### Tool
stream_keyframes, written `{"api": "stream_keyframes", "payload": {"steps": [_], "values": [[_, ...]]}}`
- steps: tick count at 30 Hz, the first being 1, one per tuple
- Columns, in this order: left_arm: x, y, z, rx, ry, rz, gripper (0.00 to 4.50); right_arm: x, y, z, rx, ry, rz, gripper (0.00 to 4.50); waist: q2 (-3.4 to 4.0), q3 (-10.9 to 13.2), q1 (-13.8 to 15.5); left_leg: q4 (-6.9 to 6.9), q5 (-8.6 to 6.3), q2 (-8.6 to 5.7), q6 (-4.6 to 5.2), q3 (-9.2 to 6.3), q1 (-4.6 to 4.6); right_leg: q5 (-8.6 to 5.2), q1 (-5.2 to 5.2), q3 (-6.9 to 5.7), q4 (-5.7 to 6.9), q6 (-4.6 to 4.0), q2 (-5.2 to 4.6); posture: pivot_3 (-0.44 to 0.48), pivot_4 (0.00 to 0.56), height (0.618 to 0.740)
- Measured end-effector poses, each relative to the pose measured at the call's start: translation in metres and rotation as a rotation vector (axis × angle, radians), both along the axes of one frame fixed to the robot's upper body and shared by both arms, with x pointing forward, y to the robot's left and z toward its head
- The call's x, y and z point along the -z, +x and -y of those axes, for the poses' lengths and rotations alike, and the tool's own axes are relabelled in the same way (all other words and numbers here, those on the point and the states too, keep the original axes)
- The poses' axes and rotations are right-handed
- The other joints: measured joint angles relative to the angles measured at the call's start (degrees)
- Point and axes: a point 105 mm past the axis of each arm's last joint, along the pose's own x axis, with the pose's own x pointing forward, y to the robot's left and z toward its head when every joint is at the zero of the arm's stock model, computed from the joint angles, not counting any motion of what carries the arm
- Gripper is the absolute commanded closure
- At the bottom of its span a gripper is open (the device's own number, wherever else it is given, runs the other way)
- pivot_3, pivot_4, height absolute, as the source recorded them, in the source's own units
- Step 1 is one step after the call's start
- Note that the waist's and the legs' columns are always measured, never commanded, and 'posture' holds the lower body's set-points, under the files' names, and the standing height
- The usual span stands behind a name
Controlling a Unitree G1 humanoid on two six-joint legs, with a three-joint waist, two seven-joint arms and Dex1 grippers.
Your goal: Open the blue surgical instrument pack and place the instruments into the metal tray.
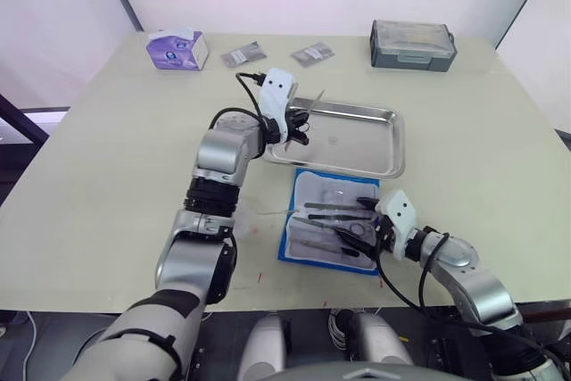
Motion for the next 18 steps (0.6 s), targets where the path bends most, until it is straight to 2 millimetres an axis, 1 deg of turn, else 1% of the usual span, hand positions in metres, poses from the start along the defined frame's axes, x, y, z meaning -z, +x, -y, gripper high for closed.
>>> {"api": "stream_keyframes", "payload": {"steps": [5, 11, 16, 18], "values": [[0.014, 0.001, 0.004, -0.033, 0.016, -0.05, 4.48, 0.0, -0.001, 0.001, 0.013, 0.002, -0.003, 0.0, 0.0, 0.0, 0.14, 0.0, 0.01, -0.02, -0.01, 0.02, -0.02, 0.0, 0.0, -0.03, -0.01, 0.0, -0.01, 0.0, 0.15, 0.738], [0.032, 0.003, -0.003, -0.087, 0.061, -0.098, 4.48, 0.0, -0.005, 0.004, 0.033, 0.004, -0.003, 0.0, 0.0, 0.0, 0.72, 0.0, 0.01, -0.05, -0.01, 0.07, -0.03, 0.0, 0.0, -0.03, -0.03, 0.0, -0.05, 0.0, 0.15, 0.738], [0.049, 0.002, -0.003, -0.108, 0.081, -0.157, 4.48, 0.0, -0.005, 0.005, 0.042, 0.004, -0.002, 0.0, 0.0, 0.0, 1.0, 0.0, 0.0, -0.06, -0.01, 0.11, -0.05, 0.0, -0.01, -0.03, -0.05, 0.0, -0.05, 0.0, 0.15, 0.738], [0.048, 0.004, -0.002, -0.116, 0.089, -0.157, 4.48, 0.0, -0.005, 0.005, 0.043, 0.004, -0.002, 0.0, 0.01, 0.0, 1.02, 0.0, 0.0, -0.06, -0.01, 0.12, -0.05, 0.0, 0.0, -0.02, -0.05, 0.0, -0.05, 0.0, 0.15, 0.738]]}}
